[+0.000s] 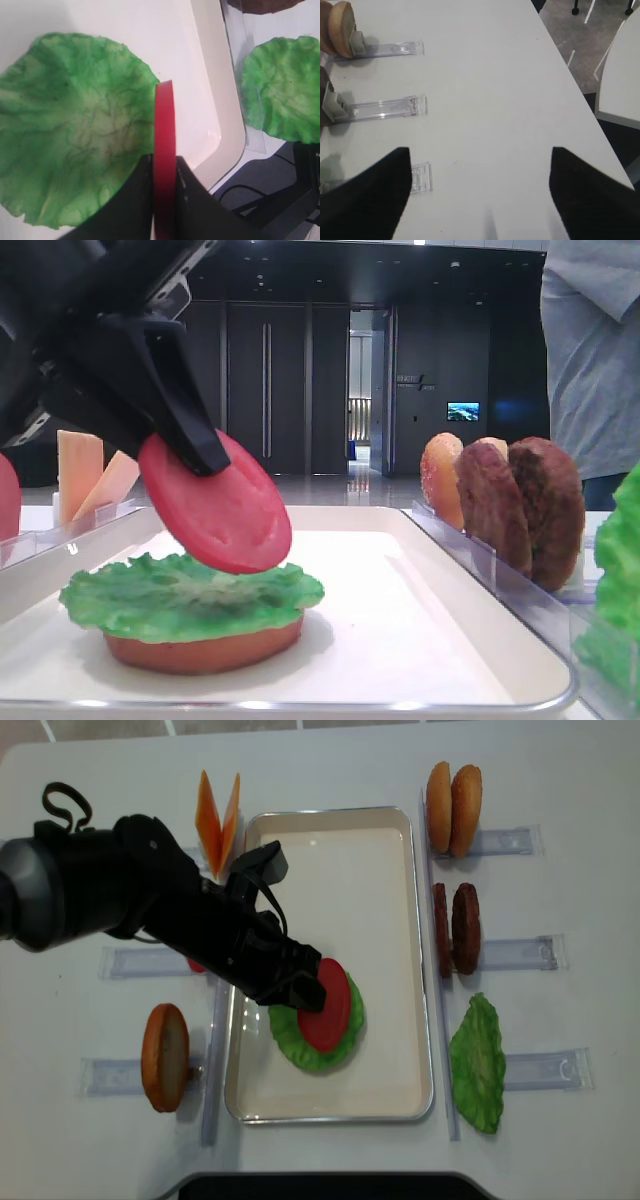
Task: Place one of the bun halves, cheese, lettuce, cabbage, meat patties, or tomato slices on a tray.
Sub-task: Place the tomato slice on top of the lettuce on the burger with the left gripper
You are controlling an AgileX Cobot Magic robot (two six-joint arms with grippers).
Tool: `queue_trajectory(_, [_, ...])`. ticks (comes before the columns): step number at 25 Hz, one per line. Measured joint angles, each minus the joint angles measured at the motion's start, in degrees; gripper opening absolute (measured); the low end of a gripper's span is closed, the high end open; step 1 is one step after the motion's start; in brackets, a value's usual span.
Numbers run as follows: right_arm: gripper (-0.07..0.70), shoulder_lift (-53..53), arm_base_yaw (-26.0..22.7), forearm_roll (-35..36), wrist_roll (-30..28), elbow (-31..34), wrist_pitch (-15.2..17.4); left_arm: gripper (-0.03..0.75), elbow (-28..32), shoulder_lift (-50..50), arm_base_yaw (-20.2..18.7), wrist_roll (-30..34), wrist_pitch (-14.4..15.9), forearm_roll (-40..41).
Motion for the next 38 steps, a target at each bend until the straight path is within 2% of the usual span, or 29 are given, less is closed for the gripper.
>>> queue_trajectory(6, [0.539, 0.0, 0.0, 0.0, 0.0, 0.0, 0.0, 0.051, 0.0, 0.0, 0.0, 1.5, -1.5, -0.9])
queue_trajectory(13, [0.539, 0.0, 0.0, 0.0, 0.0, 0.0, 0.0, 0.051, 0.0, 0.0, 0.0, 4.1, -1.5, -3.4])
queue_trajectory(38, [0.539, 0.0, 0.0, 0.0, 0.0, 0.0, 0.0, 0.051, 0.0, 2.7, 0.0, 4.2, -0.6, -3.0])
